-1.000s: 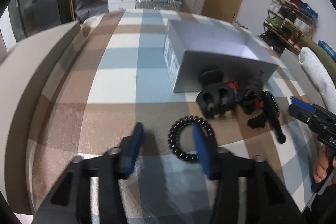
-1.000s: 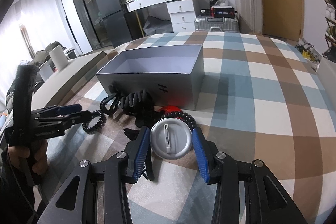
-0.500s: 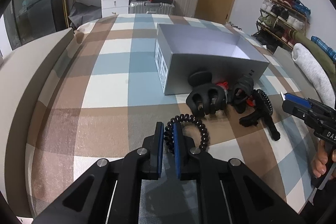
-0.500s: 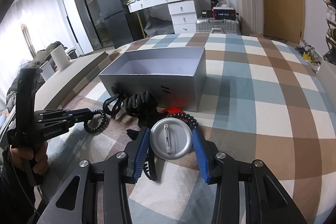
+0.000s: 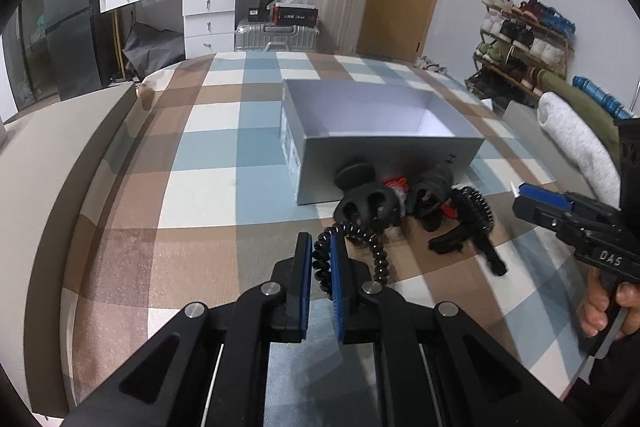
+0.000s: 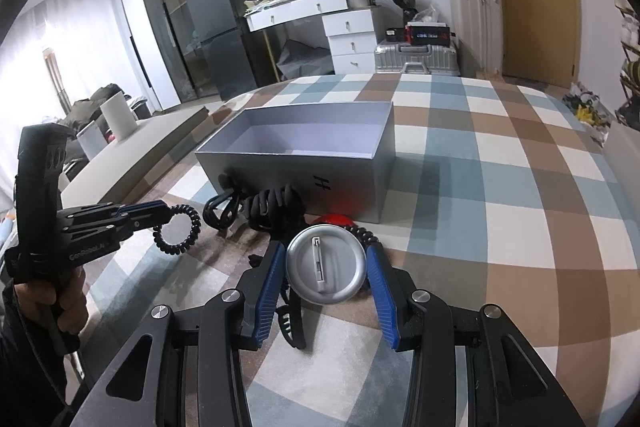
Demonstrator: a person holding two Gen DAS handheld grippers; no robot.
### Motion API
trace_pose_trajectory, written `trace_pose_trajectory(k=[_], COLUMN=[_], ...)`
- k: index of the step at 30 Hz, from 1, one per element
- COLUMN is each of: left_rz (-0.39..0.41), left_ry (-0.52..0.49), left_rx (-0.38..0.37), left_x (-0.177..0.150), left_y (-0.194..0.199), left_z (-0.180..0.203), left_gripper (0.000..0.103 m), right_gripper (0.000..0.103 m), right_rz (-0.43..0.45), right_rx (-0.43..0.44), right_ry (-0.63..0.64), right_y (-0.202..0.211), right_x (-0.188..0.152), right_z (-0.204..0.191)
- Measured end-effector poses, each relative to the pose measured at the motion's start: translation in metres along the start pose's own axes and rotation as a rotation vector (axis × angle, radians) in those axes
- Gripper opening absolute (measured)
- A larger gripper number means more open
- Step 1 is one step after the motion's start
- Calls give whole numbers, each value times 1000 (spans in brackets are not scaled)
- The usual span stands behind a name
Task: Organize jewelry
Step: 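Carry the coiled hair tie and the white lid over the grey box with both tools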
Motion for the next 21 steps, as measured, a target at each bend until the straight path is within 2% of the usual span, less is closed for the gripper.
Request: trace_pose_trajectory(k=[7, 21], left_rz=[67, 163], left_ry=[-1, -21], left_rx=[-39, 2], left_x=[13, 57], left_y=[16, 19], left_z=[10, 15], left_gripper=[4, 4], right_gripper=[41, 41], right_rz=[54, 126], right_rx=[8, 60], right_ry=[0, -21], right_y=[9, 12], right_x=[8, 48], right_z=[-4, -12])
Point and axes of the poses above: each gripper's, at about its wrist camera, not at the fingertips, and y roughly against the way its jaws point, z to its right, x to its top, the point moved 9 cm from there along -y, roughly the way its jaws point, and after that the axes turned 10 degrees about -z, right-handed, at the moved point
